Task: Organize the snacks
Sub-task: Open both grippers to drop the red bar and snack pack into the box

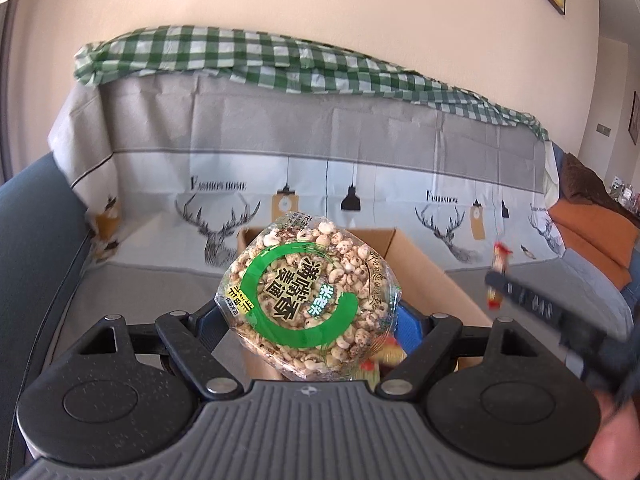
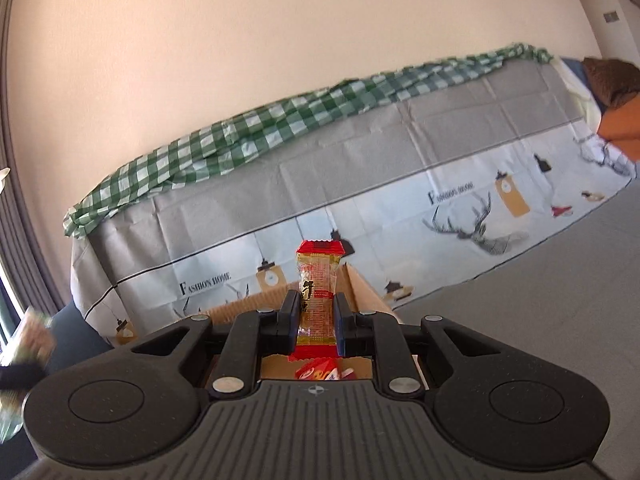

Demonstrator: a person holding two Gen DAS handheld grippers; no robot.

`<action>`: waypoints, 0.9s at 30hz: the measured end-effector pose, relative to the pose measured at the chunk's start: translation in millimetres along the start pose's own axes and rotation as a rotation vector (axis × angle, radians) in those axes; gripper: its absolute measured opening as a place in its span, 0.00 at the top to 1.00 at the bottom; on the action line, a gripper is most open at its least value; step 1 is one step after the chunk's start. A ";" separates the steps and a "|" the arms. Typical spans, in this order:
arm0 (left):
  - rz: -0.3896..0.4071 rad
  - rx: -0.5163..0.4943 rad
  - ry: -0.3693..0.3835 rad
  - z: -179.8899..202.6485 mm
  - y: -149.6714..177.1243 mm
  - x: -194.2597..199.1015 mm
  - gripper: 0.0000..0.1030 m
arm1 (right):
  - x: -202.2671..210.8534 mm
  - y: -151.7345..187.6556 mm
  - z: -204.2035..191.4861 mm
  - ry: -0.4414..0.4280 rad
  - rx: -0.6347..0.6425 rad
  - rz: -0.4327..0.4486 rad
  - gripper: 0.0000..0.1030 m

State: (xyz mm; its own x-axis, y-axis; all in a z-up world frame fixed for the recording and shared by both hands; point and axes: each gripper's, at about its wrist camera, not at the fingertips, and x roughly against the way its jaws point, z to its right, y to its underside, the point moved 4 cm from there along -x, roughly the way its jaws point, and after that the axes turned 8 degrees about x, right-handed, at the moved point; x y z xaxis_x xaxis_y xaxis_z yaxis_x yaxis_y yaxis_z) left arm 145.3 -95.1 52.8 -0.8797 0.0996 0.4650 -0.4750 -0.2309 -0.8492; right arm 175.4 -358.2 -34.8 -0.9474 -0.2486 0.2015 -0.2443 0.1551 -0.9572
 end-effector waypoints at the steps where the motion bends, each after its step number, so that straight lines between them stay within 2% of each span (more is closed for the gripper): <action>1: 0.006 -0.001 0.000 3.9 -5.0 -6.6 0.16 | -1.9 0.5 0.2 -0.007 -0.003 0.000 0.83; 8: 0.047 -0.011 0.037 36.6 -38.0 -47.4 0.16 | -9.5 1.1 1.1 -0.043 -0.006 0.005 0.83; 14: 0.076 -0.026 0.066 57.9 -56.9 -67.5 0.16 | -15.8 1.5 2.4 -0.046 -0.013 0.006 0.83; 15: 0.074 -0.030 0.067 60.1 -58.2 -69.7 0.14 | -17.1 1.8 1.7 -0.048 -0.012 0.004 0.82; 17: 0.055 -0.046 0.060 63.4 -58.4 -75.5 0.04 | -20.6 2.7 0.2 -0.048 -0.005 -0.006 0.79; 19: 0.020 -0.071 0.034 65.5 -54.6 -81.2 0.00 | -25.7 4.0 -1.1 -0.028 0.001 -0.032 0.43; 20: 0.010 -0.079 0.018 65.3 -51.4 -81.7 0.00 | -27.2 4.3 -1.5 -0.004 0.003 -0.039 0.11; 21: 0.009 -0.083 0.010 64.3 -48.3 -80.1 0.00 | -27.5 3.9 -1.6 0.015 0.006 -0.040 0.03; 27: 0.080 -0.096 -0.030 54.1 -25.0 -45.8 0.00 | -27.0 6.0 -3.0 -0.010 0.001 -0.073 0.03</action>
State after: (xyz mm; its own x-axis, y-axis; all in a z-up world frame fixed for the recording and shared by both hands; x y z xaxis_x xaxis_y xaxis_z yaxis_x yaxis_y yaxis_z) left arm 198.7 -146.3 66.3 -0.9146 0.0551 0.4006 -0.4043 -0.1432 -0.9033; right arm 198.9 -347.7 -45.4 -0.9249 -0.2687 0.2692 -0.3129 0.1352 -0.9401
